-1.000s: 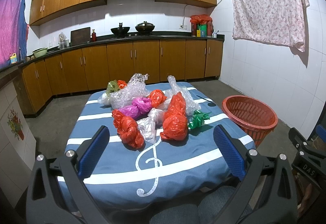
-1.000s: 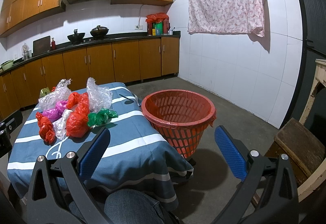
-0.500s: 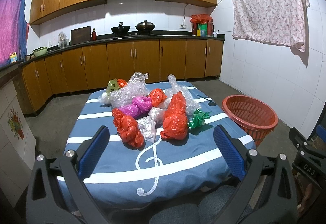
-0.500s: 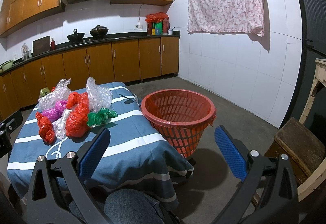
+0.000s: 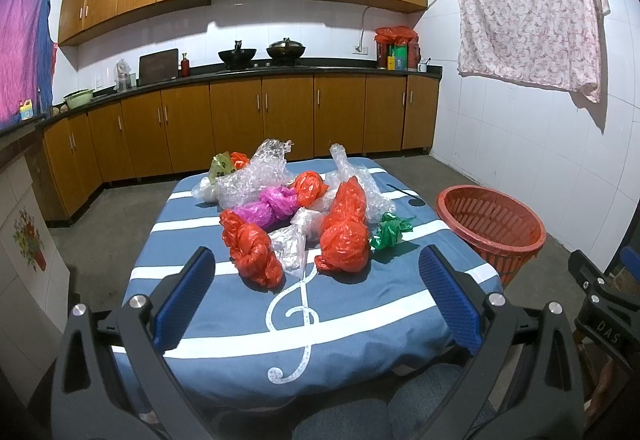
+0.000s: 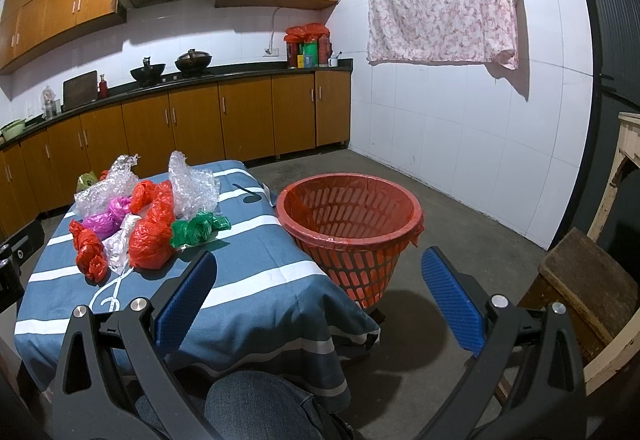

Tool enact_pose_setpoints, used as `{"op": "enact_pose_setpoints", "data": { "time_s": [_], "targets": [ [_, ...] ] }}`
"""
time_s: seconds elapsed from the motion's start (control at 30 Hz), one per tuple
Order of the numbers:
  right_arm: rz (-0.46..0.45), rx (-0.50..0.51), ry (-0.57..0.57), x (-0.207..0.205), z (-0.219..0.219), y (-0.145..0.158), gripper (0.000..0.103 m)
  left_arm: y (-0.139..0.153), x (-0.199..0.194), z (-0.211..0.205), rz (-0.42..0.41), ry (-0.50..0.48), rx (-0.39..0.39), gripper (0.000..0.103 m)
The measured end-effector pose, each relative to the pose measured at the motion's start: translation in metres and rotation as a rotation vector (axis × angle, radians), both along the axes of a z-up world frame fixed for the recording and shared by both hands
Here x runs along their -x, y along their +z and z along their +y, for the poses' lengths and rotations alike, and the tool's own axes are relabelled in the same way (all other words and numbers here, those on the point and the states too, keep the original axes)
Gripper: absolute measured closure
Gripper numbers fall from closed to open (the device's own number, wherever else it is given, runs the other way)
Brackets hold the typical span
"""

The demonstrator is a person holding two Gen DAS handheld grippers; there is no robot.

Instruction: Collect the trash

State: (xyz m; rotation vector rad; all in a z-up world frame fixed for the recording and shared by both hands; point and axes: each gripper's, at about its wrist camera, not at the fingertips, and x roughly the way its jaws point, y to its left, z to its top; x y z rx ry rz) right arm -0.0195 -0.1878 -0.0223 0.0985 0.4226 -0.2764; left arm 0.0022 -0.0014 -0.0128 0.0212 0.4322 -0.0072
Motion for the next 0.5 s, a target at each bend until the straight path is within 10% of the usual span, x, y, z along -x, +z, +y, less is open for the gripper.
{"op": "enact_pose_setpoints", "data": {
  "time_s": [0.5],
  "targets": [
    [0.015, -0.004, 0.02, -0.026, 0.003, -0.01, 0.002, -0.034, -0.014, 0.04, 0.094, 0.153, 0.058, 0.004]
  ]
}}
